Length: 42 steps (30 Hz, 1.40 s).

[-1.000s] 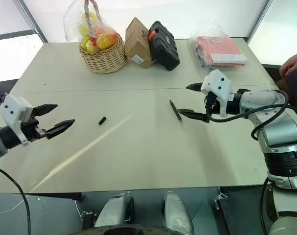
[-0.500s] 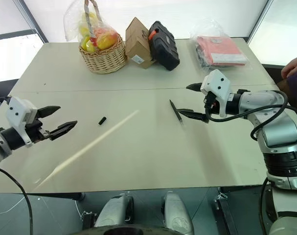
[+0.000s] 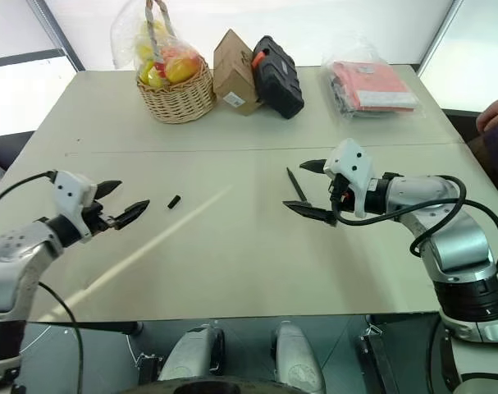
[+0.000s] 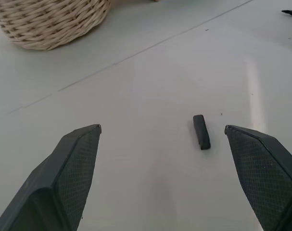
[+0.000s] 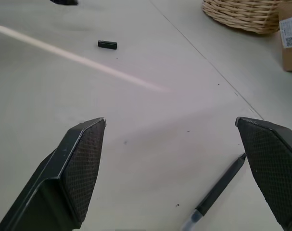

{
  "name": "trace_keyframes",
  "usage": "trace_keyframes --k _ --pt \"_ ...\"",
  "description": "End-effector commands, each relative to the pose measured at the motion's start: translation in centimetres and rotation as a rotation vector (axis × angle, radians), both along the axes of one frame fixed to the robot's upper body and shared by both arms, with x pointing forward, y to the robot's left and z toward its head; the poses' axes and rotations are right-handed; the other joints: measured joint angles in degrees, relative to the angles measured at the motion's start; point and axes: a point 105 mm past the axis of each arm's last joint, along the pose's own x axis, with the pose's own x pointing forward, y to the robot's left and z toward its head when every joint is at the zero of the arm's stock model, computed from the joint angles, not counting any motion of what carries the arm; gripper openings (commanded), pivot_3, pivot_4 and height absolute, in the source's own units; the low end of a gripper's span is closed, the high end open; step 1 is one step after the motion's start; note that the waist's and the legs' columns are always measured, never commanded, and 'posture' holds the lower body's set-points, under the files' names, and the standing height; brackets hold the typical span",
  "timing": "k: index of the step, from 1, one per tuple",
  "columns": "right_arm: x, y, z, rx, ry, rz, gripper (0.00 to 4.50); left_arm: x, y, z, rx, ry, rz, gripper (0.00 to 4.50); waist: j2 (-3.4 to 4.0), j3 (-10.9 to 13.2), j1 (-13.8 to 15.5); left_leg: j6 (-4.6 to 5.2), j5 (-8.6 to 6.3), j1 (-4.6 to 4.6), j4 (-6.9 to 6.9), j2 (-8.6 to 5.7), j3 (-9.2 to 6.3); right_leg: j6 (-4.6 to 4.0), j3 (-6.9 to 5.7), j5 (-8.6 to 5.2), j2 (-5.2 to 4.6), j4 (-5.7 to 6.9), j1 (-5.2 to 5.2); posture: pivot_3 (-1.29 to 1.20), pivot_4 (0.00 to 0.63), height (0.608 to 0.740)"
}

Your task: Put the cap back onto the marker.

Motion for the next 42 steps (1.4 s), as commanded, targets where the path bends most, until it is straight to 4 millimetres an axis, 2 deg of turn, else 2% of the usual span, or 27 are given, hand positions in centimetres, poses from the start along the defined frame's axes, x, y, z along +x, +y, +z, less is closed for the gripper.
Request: trace_keyframes --k 1,6,15,29,33,35,37,42 --pt "-0.6 0.5 1.3 0.026 -0.052 0.01 4.47 1.0 -1.2 -0.1 0.002 -0.054 -0.001 4.29 -0.01 0.0 0.0 0.0 0.0 -0.01 0.0 0.0 -0.01 0.11 0.0 0.06 0.02 0.0 -0.01 0.0 0.15 0.74" --pt "-0.8 0.4 1.1 0.024 -0.049 -0.006 4.47 0.9 -2.8 -2.3 -0.011 -0.032 -0.009 4.29 -0.01 0.0 0.0 0.0 0.0 0.0 -0.02 0.03 -0.03 0.14 -0.01 0.08 0.09 0.01 -0.01 0.0 0.15 0.74" --pt "-1.1 0.3 1.1 0.026 -0.054 -0.021 4.47 0.7 -3.4 -5.2 -0.03 0.02 0.046 4.29 -0.01 0.0 0.0 0.0 0.0 0.02 0.01 0.03 -0.04 0.16 -0.01 0.09 0.25 0.02 0.03 0.0 0.15 0.74" --pt "-0.8 0.4 1.3 0.017 -0.076 -0.022 4.47 2.3 -4.0 -5.9 -0.054 0.036 0.077 4.29 0.04 0.0 0.2 0.0 0.0 0.09 0.3 0.01 -0.05 0.16 -0.16 0.12 0.27 0.04 0.3 0.0 0.15 0.74" --pt "-0.9 0.4 1.3 0.014 -0.078 -0.022 4.47 2.2 -4.2 -6.2 -0.035 0.047 0.057 4.29 0.05 -0.1 0.2 0.0 0.0 0.09 0.35 0.01 -0.06 0.19 -0.2 0.14 0.26 0.04 0.33 0.0 0.15 0.74" --pt "-0.9 0.4 1.3 0.015 -0.078 -0.022 4.5 2.0 -4.4 -6.4 -0.029 0.058 0.043 3.78 0.06 -0.1 0.2 0.0 0.0 0.09 0.35 0.01 -0.06 0.19 -0.2 0.14 0.26 0.04 0.33 0.0 0.15 0.74" --pt "-0.9 0.5 1.3 0.015 -0.078 -0.022 4.5 1.8 -4.4 -6.6 -0.027 0.065 0.041 3.0 0.06 -0.1 0.2 0.0 0.0 0.09 0.35 0.01 -0.07 0.19 -0.2 0.14 0.25 0.04 0.34 0.0 0.15 0.74" --pt "-0.8 0.4 1.2 0.015 -0.077 -0.023 4.5 1.5 -4.2 -6.7 -0.022 0.075 0.045 0.38 0.1 -0.1 -0.1 0.0 0.0 0.11 0.34 0.07 -0.1 0.01 -0.17 0.12 0.24 0.04 0.33 0.0 0.15 0.74"
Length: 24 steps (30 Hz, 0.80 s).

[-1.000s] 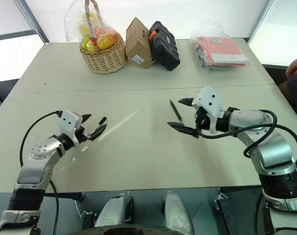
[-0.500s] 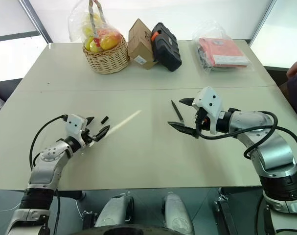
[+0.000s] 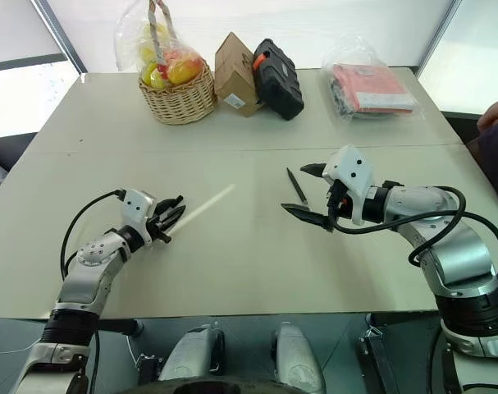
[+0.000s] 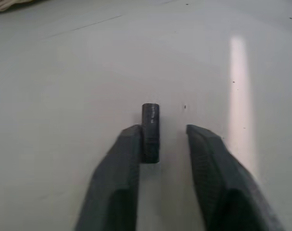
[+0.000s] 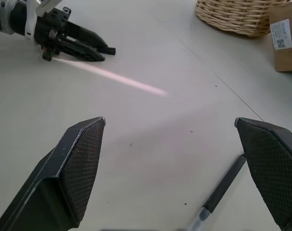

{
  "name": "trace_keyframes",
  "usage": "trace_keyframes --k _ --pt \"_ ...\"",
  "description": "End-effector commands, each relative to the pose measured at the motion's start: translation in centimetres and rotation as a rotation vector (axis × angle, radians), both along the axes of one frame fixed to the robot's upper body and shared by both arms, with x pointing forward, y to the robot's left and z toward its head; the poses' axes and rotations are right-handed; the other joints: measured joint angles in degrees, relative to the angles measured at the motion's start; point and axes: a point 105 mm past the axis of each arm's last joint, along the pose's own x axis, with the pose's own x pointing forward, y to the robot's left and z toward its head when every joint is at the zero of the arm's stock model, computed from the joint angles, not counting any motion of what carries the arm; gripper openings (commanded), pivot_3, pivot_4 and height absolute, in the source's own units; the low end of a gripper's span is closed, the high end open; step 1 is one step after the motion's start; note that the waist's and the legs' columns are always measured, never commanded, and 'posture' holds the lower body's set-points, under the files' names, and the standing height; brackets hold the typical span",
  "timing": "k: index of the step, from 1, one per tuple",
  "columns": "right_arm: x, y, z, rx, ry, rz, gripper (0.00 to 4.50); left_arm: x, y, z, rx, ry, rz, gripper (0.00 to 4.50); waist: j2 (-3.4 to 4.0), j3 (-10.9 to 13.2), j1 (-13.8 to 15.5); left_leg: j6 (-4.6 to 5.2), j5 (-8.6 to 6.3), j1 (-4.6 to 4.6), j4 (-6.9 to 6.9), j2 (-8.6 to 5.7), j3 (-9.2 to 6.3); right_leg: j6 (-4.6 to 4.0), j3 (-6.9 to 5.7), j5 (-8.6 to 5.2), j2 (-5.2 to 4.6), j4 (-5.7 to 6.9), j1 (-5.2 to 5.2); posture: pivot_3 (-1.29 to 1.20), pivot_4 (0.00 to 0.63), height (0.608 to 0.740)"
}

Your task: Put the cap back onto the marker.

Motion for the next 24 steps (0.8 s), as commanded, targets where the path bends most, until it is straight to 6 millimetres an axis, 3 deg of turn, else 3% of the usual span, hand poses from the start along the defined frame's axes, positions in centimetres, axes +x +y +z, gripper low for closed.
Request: trace_keyframes --k 1,8,12,18,21,24 --pt "-0.2 0.4 1.4 -0.005 -0.066 0.02 4.5 -0.4 1.1 -1.1 0.036 0.048 0.036 0.03 0.04 0.0 -0.1 0.0 0.0 0.01 -0.01 0.02 -0.01 -0.01 0.02 0.01 0.01 0.0 -0.02 0.0 0.15 0.74" --pt "0.0 0.4 1.3 -0.004 -0.065 0.018 4.5 -1.1 1.7 -1.2 0.042 0.061 0.045 0.03 0.04 0.0 -0.3 0.01 -0.01 0.0 -0.06 0.03 0.01 0.11 0.07 0.08 0.1 0.0 -0.1 0.0 0.15 0.74" --pt "0.3 0.3 0.9 0.007 -0.059 -0.006 4.5 -1.5 1.1 0.1 0.025 0.034 -0.011 0.03 0.03 0.0 -0.4 0.04 -0.03 -0.01 -0.09 0.04 0.01 0.12 0.12 0.08 0.1 -0.01 -0.15 0.0 0.15 0.74" --pt "2.0 -0.5 0.4 0.074 -0.049 -0.119 4.5 -2.2 -0.3 4.6 0.006 -0.051 -0.146 0.03 -0.07 0.1 -0.1 0.06 -0.03 -0.09 -0.1 0.07 0.02 -0.02 0.14 0.01 0.11 -0.01 -0.24 0.0 0.15 0.74" --pt "3.3 -1.1 -1.0 0.09 0.023 -0.244 4.5 -3.5 -1.0 7.5 0.024 -0.089 -0.269 0.03 -0.11 0.1 -0.1 0.05 -0.03 -0.12 -0.09 0.08 0.01 -0.04 0.15 0.0 0.01 -0.02 -0.24 0.0 0.15 0.74" --pt "4.3 -0.3 -1.9 0.171 0.09 -0.343 4.5 -4.4 -1.1 9.2 0.036 -0.093 -0.341 0.03 -0.09 0.1 -0.2 0.05 -0.03 -0.11 -0.13 0.08 0.03 -0.06 0.19 -0.01 -0.04 -0.03 -0.26 0.0 0.15 0.74"
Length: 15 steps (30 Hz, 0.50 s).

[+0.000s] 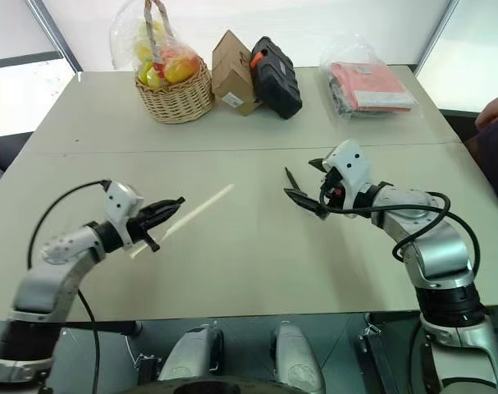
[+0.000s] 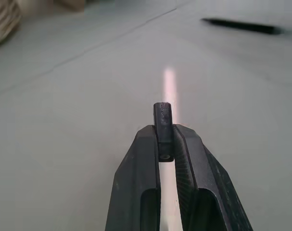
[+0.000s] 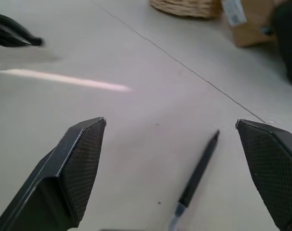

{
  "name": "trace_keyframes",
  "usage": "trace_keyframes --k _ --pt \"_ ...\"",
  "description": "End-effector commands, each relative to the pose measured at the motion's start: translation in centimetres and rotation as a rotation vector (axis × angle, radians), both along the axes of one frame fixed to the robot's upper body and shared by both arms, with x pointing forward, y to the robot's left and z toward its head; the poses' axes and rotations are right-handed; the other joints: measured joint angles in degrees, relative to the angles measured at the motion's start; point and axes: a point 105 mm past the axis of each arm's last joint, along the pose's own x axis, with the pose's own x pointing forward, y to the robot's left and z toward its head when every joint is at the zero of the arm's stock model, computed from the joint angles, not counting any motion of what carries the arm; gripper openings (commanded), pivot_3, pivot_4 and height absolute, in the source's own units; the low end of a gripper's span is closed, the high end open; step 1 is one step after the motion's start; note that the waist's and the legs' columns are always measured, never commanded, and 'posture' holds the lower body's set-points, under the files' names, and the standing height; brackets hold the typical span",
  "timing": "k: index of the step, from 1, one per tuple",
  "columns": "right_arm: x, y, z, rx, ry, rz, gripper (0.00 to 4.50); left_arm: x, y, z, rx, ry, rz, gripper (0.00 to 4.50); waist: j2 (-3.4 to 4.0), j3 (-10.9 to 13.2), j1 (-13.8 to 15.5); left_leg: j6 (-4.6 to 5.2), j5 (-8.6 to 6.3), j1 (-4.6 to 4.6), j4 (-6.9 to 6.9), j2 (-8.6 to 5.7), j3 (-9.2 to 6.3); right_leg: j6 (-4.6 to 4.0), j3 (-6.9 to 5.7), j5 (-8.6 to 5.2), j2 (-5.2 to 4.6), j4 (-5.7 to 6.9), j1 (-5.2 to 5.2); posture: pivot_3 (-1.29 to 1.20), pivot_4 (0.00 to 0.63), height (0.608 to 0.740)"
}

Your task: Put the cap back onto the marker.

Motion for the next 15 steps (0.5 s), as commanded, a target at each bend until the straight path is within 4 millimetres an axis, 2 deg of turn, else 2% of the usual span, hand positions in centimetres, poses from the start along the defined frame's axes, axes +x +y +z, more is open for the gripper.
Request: trace_keyframes --k 1,10,15 --pt "1.0 0.9 -0.1 0.068 0.029 -0.098 4.5 -0.9 -0.2 2.7 0.003 -0.042 -0.079 0.03 0.04 0.0 -0.1 0.0 0.0 0.0 -0.02 0.01 0.01 0.0 0.02 0.0 0.01 0.0 -0.03 0.0 0.15 0.74" --pt "3.3 1.6 -3.1 0.11 0.087 -0.311 4.5 -0.6 0.2 5.3 0.042 -0.065 -0.125 0.03 0.03 0.0 -0.1 0.0 0.0 -0.05 -0.19 -0.09 0.07 0.01 0.1 0.0 0.19 0.0 -0.17 0.0 0.15 0.74" --pt "4.4 1.8 -4.8 0.113 0.112 -0.365 4.5 -0.7 0.0 5.5 0.043 -0.055 -0.142 0.03 0.02 0.0 -0.3 0.0 0.0 -0.04 -0.22 -0.15 0.14 0.08 0.15 0.04 0.23 -0.01 -0.19 0.0 0.15 0.74"
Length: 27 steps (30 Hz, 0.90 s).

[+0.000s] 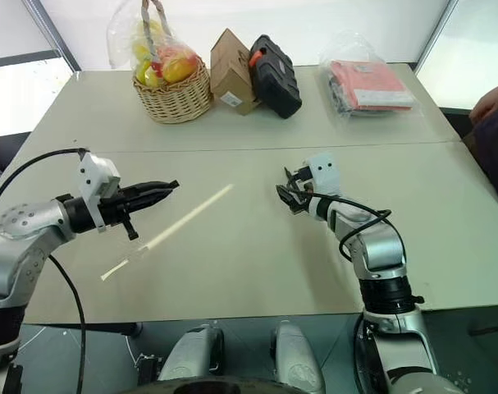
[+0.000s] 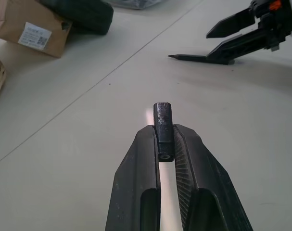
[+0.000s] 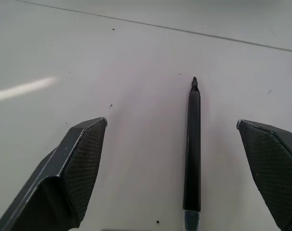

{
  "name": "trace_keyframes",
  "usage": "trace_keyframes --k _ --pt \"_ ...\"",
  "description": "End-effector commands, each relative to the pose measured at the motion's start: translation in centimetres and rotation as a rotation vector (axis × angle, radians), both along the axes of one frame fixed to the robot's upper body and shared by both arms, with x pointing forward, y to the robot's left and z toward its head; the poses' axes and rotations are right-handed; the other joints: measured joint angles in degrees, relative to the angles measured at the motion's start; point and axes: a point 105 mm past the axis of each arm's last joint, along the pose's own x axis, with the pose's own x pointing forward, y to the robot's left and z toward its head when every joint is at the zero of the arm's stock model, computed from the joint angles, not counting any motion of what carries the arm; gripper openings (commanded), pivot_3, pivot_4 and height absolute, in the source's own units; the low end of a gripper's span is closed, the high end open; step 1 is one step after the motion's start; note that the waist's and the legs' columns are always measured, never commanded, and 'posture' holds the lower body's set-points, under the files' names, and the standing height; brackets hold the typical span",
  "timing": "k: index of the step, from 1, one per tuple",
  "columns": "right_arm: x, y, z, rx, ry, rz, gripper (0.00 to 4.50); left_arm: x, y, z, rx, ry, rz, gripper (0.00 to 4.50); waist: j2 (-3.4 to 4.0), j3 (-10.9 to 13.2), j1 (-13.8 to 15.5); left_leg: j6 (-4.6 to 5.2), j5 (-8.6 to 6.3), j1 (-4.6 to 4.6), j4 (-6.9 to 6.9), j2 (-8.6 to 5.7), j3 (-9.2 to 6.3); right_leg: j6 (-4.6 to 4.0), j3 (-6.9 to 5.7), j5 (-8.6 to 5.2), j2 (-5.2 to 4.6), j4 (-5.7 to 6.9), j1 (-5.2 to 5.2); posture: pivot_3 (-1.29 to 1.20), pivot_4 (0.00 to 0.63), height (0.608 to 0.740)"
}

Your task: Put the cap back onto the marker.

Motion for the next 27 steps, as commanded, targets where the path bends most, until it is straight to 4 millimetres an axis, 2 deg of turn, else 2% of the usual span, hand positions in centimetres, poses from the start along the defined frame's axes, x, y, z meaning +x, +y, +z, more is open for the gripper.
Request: trace_keyframes --k 1,9,17,20,21,25,27 --pt "0.9 -0.1 0.3 -0.002 -0.036 -0.034 4.5 -0.4 -0.1 1.3 0.003 -0.037 -0.018 0.03 0.0 0.0 0.0 0.0 0.0 0.0 -0.01 0.0 0.01 0.07 0.0 0.04 0.01 0.0 -0.02 0.0 0.15 0.74" --pt "1.2 0.0 -1.7 -0.024 -0.014 -0.022 4.5 -0.5 -0.1 1.2 -0.004 -0.036 0.0 0.03 0.0 0.0 -0.2 0.0 0.0 0.01 -0.07 0.01 0.01 0.12 0.01 0.07 0.09 0.0 -0.05 0.0 0.15 0.74" --pt "0.6 -0.2 -3.0 -0.026 0.02 -0.01 4.5 -1.3 0.4 0.9 -0.01 -0.03 0.035 0.03 -0.02 0.0 -0.2 0.0 0.0 0.03 -0.08 0.03 0.0 0.12 0.04 0.07 0.08 0.01 -0.04 0.0 0.15 0.74" --pt "0.6 -0.4 -3.3 -0.031 0.026 -0.016 3.61 -1.4 0.5 0.9 -0.01 -0.026 0.04 0.0 -0.03 0.0 -0.2 0.0 0.0 0.04 -0.07 0.03 0.01 0.11 0.05 0.06 0.08 0.01 -0.03 0.0 0.15 0.74" --pt "0.5 -0.4 -3.4 -0.035 0.027 -0.012 3.17 -1.4 0.5 0.9 -0.008 -0.024 0.042 0.0 -0.03 0.0 -0.2 0.0 0.0 0.04 -0.07 0.03 0.0 0.11 0.05 0.06 0.08 0.01 -0.03 0.0 0.15 0.74" --pt "0.4 -0.4 -3.6 -0.045 0.033 -0.006 0.98 -1.5 0.6 0.8 -0.006 -0.022 0.043 0.0 -0.03 0.0 -0.3 0.0 0.0 0.06 -0.08 0.03 0.01 0.11 0.06 0.06 0.09 0.02 -0.03 0.0 0.15 0.74" --pt "0.3 -0.4 -3.7 -0.051 0.04 -0.003 0.03 -1.4 0.7 0.8 -0.006 -0.02 0.044 0.0 -0.03 0.0 -0.3 0.0 0.0 0.06 -0.08 0.04 0.01 0.12 0.06 0.06 0.1 0.02 -0.03 0.0 0.15 0.74"
